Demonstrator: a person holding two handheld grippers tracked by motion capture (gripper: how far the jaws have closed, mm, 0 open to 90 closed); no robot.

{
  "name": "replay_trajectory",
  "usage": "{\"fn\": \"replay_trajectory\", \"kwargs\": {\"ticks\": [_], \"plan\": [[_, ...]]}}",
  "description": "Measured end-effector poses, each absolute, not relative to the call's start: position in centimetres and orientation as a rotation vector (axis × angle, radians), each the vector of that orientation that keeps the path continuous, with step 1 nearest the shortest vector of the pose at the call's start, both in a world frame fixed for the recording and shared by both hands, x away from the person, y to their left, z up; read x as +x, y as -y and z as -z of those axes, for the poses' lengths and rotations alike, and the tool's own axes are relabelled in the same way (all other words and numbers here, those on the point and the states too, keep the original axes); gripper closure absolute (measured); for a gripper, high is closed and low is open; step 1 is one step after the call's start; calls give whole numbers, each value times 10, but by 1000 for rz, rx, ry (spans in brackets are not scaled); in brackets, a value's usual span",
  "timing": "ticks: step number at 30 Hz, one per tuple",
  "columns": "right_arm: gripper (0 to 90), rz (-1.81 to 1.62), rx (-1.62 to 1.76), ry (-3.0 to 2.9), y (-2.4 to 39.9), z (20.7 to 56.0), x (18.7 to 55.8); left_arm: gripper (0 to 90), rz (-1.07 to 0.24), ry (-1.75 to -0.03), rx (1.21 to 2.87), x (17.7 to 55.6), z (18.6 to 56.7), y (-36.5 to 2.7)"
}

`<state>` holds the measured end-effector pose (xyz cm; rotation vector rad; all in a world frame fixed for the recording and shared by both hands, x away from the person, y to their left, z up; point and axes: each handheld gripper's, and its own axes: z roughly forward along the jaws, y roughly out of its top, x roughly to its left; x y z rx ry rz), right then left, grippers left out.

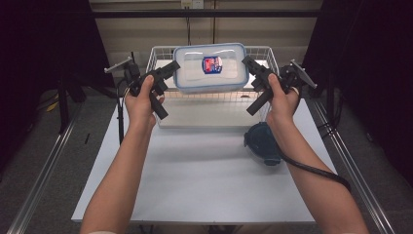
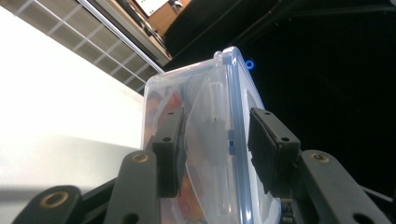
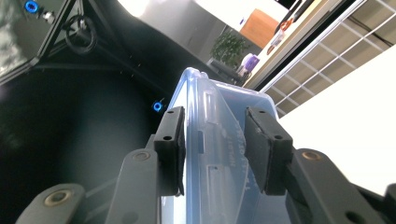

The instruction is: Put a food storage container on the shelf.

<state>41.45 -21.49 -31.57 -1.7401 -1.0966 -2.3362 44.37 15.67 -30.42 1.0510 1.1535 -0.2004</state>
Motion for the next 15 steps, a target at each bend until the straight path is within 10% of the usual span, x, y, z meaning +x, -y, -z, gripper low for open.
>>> {"fn": "replay_trajectory", "kwargs": {"ticks": [15], "plan": [[585, 2251, -1904, 993, 205, 327, 456, 572, 141, -1274, 1000, 491, 306, -146]]}}
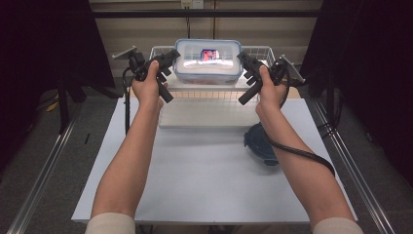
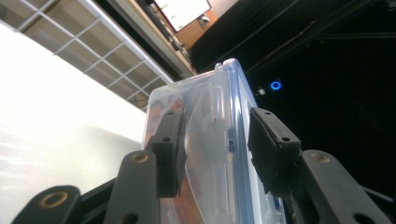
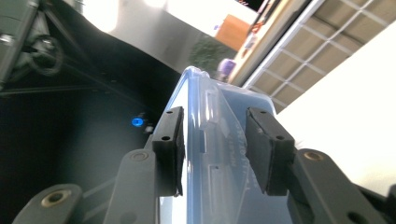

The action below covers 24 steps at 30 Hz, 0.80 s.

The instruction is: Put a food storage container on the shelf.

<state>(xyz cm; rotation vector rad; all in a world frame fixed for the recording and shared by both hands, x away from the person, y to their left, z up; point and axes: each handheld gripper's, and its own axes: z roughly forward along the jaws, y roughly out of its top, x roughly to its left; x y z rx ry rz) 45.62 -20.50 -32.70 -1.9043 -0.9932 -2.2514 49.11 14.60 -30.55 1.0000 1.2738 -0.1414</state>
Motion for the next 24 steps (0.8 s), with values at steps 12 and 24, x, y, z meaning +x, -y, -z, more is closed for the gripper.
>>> {"fn": "replay_trajectory", "kwargs": {"ticks": [12, 24], "plan": [[415, 2250, -1984, 1221, 203, 329, 472, 491, 43, -1271, 1058, 495, 311, -146], [477, 2289, -1908, 1274, 211, 337, 429, 467, 5, -1193, 1073, 442, 313, -155]]}}
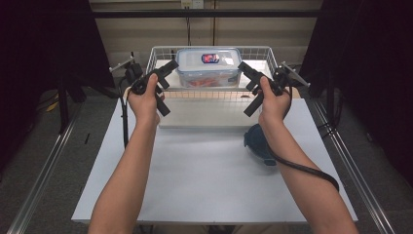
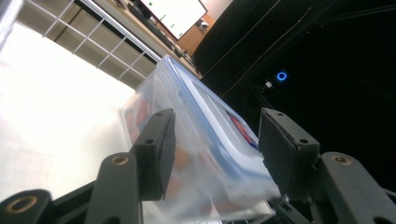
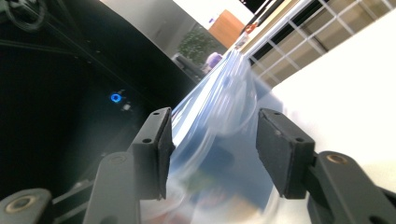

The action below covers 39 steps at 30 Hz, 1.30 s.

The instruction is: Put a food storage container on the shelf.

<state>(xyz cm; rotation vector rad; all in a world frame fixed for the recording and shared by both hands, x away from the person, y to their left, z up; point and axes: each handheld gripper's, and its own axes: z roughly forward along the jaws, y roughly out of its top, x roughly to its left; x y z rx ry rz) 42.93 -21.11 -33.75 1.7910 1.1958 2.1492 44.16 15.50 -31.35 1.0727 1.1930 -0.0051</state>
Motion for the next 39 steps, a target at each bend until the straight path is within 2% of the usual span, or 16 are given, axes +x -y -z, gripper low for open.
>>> {"fn": "replay_trajectory", "kwargs": {"ticks": [5, 9, 16, 34, 39], "plan": [[645, -2157, 1764, -1263, 209, 337, 410, 569, -10, -1179, 1069, 421, 319, -158], [824, -2111, 1764, -1390, 203, 344, 400, 755, 4, -1198, 1115, 412, 329, -151], [850, -2087, 1751, -1449, 195, 347, 405, 855, 20, -1210, 1157, 420, 340, -134], [852, -2047, 1727, -1464, 185, 347, 434, 869, -17, -1240, 1142, 451, 341, -123], [820, -2054, 1737, -1451, 187, 348, 433, 829, -20, -1241, 1152, 452, 342, -124]]}}
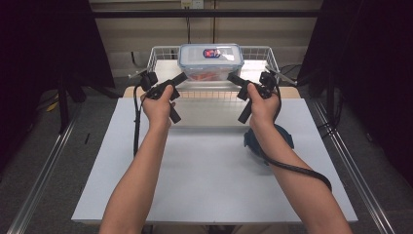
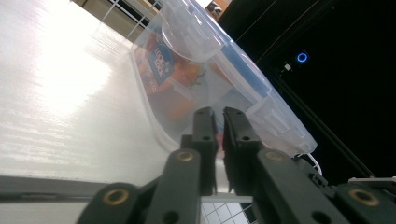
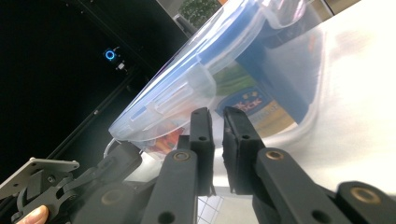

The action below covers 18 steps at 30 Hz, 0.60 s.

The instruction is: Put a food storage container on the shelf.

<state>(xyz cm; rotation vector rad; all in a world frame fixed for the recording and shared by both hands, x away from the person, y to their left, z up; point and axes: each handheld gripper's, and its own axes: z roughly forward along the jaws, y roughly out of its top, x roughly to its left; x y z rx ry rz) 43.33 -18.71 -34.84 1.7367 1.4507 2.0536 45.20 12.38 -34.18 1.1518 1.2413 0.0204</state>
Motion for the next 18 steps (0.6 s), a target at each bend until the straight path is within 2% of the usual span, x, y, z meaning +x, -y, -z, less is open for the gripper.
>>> {"fn": "replay_trajectory", "kwargs": {"ticks": [7, 14, 18], "plan": [[710, -2102, 1731, -1444, 193, 351, 419, 674, -20, -1192, 1193, 437, 342, -120], [530, -2120, 1719, -1462, 198, 357, 397, 474, -37, -1170, 1249, 416, 342, -112], [471, -2123, 1722, -1472, 202, 361, 387, 417, -16, -1160, 1252, 405, 345, -107]]}}
